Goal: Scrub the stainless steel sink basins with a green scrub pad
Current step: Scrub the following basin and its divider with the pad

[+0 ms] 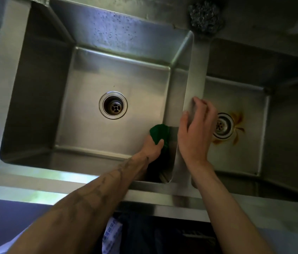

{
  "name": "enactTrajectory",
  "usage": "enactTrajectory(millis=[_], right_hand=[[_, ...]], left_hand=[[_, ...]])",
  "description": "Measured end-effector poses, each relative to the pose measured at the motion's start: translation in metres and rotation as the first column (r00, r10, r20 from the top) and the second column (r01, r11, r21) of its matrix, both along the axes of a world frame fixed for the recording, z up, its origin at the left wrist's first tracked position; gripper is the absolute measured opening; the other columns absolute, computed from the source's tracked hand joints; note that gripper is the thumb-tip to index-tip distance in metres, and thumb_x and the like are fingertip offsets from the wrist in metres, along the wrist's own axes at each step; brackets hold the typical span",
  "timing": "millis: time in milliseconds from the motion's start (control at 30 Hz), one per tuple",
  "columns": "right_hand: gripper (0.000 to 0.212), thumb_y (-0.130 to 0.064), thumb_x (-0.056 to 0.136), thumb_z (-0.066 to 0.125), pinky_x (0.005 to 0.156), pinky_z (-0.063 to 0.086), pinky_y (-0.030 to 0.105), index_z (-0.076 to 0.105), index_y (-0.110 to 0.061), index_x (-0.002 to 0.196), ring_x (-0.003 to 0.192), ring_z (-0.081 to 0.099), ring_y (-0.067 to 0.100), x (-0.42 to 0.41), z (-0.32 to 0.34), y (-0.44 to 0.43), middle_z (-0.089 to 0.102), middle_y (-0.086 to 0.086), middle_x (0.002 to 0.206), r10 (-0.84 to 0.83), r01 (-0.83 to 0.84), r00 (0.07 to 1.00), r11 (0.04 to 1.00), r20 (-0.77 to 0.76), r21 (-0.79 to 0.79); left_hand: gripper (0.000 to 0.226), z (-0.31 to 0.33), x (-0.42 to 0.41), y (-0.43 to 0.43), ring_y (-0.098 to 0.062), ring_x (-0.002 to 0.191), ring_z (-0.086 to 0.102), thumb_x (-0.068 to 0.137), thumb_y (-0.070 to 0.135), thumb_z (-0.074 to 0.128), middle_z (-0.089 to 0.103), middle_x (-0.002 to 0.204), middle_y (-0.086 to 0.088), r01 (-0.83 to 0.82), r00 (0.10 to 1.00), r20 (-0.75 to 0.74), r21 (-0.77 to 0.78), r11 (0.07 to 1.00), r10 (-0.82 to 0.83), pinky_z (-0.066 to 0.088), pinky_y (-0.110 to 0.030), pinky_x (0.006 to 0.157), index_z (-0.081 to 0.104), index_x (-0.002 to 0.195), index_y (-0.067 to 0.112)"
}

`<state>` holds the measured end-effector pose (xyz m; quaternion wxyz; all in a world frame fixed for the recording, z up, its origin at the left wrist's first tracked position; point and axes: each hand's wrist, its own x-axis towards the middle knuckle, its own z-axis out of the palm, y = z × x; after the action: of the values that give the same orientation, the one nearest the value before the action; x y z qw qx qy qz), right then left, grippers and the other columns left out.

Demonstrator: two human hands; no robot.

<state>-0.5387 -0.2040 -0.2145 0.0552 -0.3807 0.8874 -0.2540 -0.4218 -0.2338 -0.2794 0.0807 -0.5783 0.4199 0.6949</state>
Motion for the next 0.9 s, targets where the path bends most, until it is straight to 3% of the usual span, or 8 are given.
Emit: enactTrajectory(millis=[100,133,233,333,533,700,800,900], right_hand=[[0.037,-0.024,0.105,0.055,0.109,0.044,0.04,0.054,-0.012,0.14,0.129,0.047,0.025,0.001,-0.002,-0.001,0.046,0.014,0.143,0.006,-0.007,1.0,1.0,-0.016,-0.021],[0.037,-0.024,0.105,0.055,0.109,0.044,0.038,0.054,-0.012,0.139,0.129,0.047,0.025,0.001,-0.003,-0.001,0.045,0.014,0.143,0.009,-0.009,1.0,1.0,-0.021,-0.022],[0.036,-0.025,0.105,0.054,0.108,0.043,0.035,0.053,-0.013,0.139,0.128,0.047,0.024,0.0,-0.004,0.0,0.045,0.013,0.144,0.007,-0.008,0.999,1.0,-0.041,-0.015],[0.036,-0.026,0.105,0.052,0.106,0.039,0.027,0.053,-0.014,0.139,0.126,0.045,0.019,0.002,-0.002,-0.001,0.045,0.012,0.145,0.009,-0.01,0.998,1.0,-0.056,-0.012],[0.036,-0.024,0.104,0.052,0.104,0.039,0.026,0.053,-0.013,0.139,0.124,0.047,0.02,0.002,-0.003,-0.002,0.046,0.013,0.143,0.001,0.0,0.996,1.0,-0.089,0.004],[0.037,-0.025,0.104,0.052,0.102,0.04,0.027,0.053,-0.013,0.138,0.123,0.047,0.019,0.002,-0.001,-0.002,0.047,0.013,0.143,0.0,0.001,0.996,1.0,-0.094,0.005],[0.036,-0.024,0.104,0.051,0.101,0.039,0.025,0.053,-0.013,0.139,0.123,0.047,0.018,0.002,-0.002,-0.003,0.046,0.012,0.143,-0.003,0.003,0.995,1.0,-0.097,0.001],[0.035,-0.023,0.105,0.051,0.102,0.038,0.024,0.053,-0.013,0.139,0.123,0.047,0.018,0.001,-0.004,-0.002,0.047,0.012,0.143,-0.004,0.005,0.994,1.0,-0.111,0.008]], left_hand=[[0.012,0.012,0.006,0.005,0.006,0.098,0.067,0.114,0.022,0.048,0.063,0.116,0.003,0.006,0.991,-0.13,-0.054,0.999,-0.013,0.052,-0.009,0.079,0.054,0.117,0.032],[0.009,0.014,0.007,0.007,0.002,0.105,0.067,0.114,0.024,0.048,0.061,0.118,-0.001,0.036,0.991,-0.124,-0.094,0.995,-0.048,0.053,-0.013,0.083,0.055,0.12,0.026],[0.046,0.012,0.001,0.005,-0.033,0.135,0.052,0.115,0.035,0.043,0.043,0.149,-0.019,0.242,0.969,0.084,-0.116,0.963,-0.234,0.044,-0.037,0.112,0.037,0.151,0.006],[0.055,0.012,-0.001,-0.003,-0.039,0.146,0.046,0.116,0.033,0.042,0.042,0.16,-0.022,0.251,0.961,0.121,0.002,0.968,-0.25,0.037,-0.049,0.124,0.026,0.161,0.007],[0.035,0.035,0.016,0.008,-0.022,0.129,0.061,0.113,0.028,0.053,0.062,0.141,-0.006,0.041,0.989,-0.139,0.0,0.999,-0.04,0.051,-0.039,0.11,0.04,0.145,0.023],[0.05,0.028,0.004,0.005,-0.037,0.142,0.052,0.116,0.029,0.043,0.052,0.155,-0.019,0.167,0.985,0.037,0.0,0.986,-0.167,0.042,-0.044,0.119,0.03,0.16,0.01],[0.047,0.031,0.003,-0.004,-0.031,0.14,0.056,0.115,0.026,0.047,0.057,0.152,-0.011,0.09,0.994,-0.057,0.016,0.996,-0.089,0.044,-0.044,0.121,0.035,0.159,0.016],[0.035,0.04,0.017,-0.004,-0.015,0.121,0.066,0.112,0.036,0.054,0.066,0.134,0.004,0.044,0.982,-0.187,0.053,0.998,-0.034,0.057,-0.038,0.101,0.041,0.144,0.033]])
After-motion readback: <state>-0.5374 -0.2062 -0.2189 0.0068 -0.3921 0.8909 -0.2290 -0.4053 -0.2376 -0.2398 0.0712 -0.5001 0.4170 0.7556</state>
